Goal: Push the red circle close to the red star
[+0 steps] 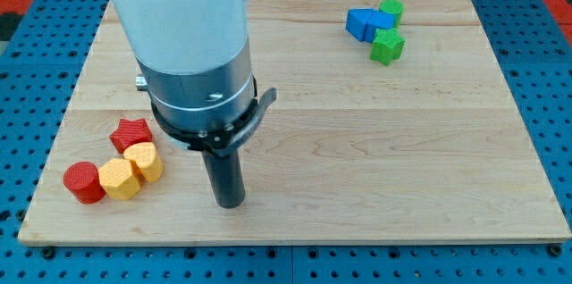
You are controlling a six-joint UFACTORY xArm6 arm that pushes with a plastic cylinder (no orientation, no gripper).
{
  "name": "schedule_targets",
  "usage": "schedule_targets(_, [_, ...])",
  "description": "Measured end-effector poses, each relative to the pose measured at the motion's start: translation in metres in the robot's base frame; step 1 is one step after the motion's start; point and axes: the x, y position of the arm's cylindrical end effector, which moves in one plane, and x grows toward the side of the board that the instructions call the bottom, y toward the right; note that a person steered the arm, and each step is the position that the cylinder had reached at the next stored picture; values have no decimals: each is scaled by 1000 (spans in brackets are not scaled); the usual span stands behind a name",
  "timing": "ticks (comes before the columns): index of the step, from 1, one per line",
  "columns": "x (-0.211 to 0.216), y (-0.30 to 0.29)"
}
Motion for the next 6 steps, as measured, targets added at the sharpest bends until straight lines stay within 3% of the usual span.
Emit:
schedule_targets(2, [-1,-6])
schedule_targets(4, [47,-12])
schedule_targets(6, [46,-133])
